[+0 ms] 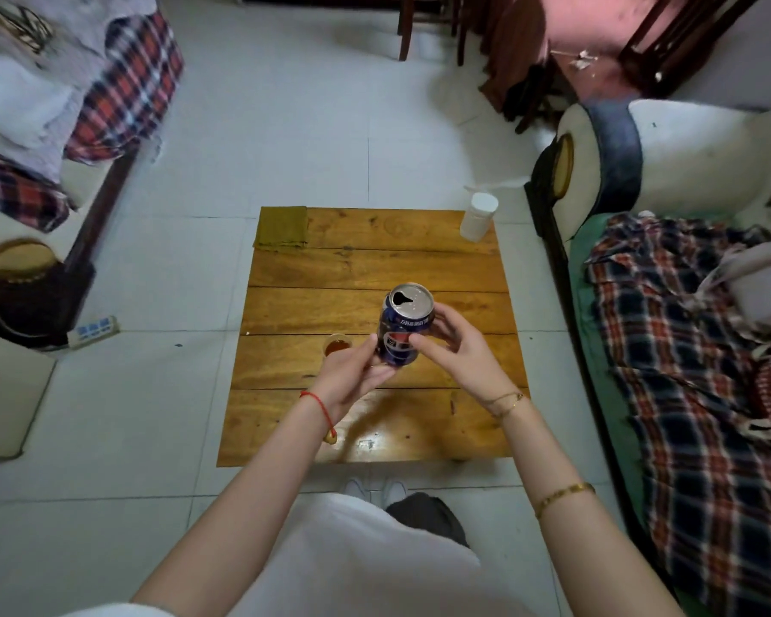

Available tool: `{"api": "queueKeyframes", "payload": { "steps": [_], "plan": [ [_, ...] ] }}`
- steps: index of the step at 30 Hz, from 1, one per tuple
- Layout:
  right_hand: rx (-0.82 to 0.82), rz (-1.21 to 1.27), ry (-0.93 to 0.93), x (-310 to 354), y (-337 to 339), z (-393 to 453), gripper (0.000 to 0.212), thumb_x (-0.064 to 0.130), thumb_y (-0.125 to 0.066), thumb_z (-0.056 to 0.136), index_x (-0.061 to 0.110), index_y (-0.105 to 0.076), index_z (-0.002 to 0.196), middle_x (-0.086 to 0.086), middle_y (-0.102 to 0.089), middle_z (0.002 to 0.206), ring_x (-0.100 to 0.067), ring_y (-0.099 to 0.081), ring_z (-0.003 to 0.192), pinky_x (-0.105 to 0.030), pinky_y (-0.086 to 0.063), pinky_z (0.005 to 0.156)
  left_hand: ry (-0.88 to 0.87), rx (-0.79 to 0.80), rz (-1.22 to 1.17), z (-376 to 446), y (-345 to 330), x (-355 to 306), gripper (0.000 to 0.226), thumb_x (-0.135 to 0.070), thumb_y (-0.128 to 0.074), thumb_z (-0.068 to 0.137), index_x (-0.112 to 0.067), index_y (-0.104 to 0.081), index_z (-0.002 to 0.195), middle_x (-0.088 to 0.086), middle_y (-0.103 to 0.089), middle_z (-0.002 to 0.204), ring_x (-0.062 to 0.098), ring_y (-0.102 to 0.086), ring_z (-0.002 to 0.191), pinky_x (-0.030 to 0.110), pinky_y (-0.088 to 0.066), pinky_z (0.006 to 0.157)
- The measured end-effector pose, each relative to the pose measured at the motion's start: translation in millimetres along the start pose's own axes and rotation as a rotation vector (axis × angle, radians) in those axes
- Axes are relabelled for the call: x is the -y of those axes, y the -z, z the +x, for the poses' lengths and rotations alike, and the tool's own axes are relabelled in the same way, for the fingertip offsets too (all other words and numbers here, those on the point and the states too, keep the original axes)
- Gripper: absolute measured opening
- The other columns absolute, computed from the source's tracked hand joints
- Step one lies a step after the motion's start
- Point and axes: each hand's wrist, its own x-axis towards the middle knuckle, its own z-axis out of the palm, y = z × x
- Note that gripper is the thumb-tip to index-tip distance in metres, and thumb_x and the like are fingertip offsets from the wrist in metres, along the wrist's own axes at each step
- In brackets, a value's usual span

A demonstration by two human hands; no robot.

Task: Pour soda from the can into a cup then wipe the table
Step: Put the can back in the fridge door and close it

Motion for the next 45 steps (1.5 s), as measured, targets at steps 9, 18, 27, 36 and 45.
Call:
{"api": "queueKeyframes", "payload": {
  "steps": [9, 18, 27, 36, 45],
  "plan": [
    [0.143, -0.067, 0.080, 18.6, 7.6, -26.3, 0.051, 0.021, -0.060, 0.093, 0.014, -0.045, 0.141, 0.006, -0.055, 0.136, 0.006, -0.052, 0.121, -0.013, -0.045, 0.099, -0.052, -0.061, -0.058, -46.4, -9.6, 13.0, 0.038, -0.030, -0.051, 0.099, 0.002, -0.062, 0.118, 0.020, -0.073, 0.107, 0.022, -0.071, 0.098, 0.025, -0.059, 0.081],
    [0.375, -0.135, 0.123, 19.7, 28.4, -55.2, 0.041, 0.026, -0.052, 0.096, 0.023, -0.048, 0.137, 0.012, -0.056, 0.133, -0.003, -0.054, 0.124, -0.033, -0.047, 0.106, -0.134, -0.236, -0.259, -97.8, -42.4, 61.7, 0.032, -0.027, -0.052, 0.099, 0.000, -0.063, 0.111, 0.018, -0.075, 0.097, 0.015, -0.075, 0.077, 0.019, -0.060, 0.066],
    [0.758, -0.203, 0.221, 30.7, -23.4, -79.3, 0.038, 0.019, -0.050, 0.099, 0.015, -0.050, 0.136, 0.013, -0.058, 0.130, 0.006, -0.055, 0.118, -0.019, -0.048, 0.099, -0.262, -0.492, -0.498, -166.1, -22.1, 121.8, 0.042, -0.031, -0.055, 0.096, 0.002, -0.060, 0.121, 0.017, -0.073, 0.107, 0.021, -0.072, 0.096, 0.025, -0.060, 0.079],
    [1.122, -0.246, 0.280, 35.0, -142.8, -124.8, 0.040, 0.016, -0.052, 0.099, 0.012, -0.049, 0.138, 0.006, -0.060, 0.131, -0.003, -0.058, 0.118, -0.033, -0.051, 0.099, -0.422, -0.766, -0.761, -248.9, 39.0, 191.8, 0.046, -0.031, -0.055, 0.097, 0.007, -0.058, 0.123, 0.022, -0.069, 0.113, 0.025, -0.071, 0.097, 0.026, -0.059, 0.082],
    [1.373, -0.269, 0.370, 39.3, -298.4, -202.3, 0.040, 0.024, -0.053, 0.097, 0.011, -0.052, 0.135, -0.001, -0.062, 0.131, -0.014, -0.057, 0.124, -0.046, -0.046, 0.106, -0.529, -0.953, -0.910, -353.2, 126.4, 249.7, 0.036, -0.030, -0.053, 0.099, 0.003, -0.062, 0.113, 0.013, -0.076, 0.094, 0.021, -0.074, 0.089, 0.023, -0.060, 0.077]
  ]
}}
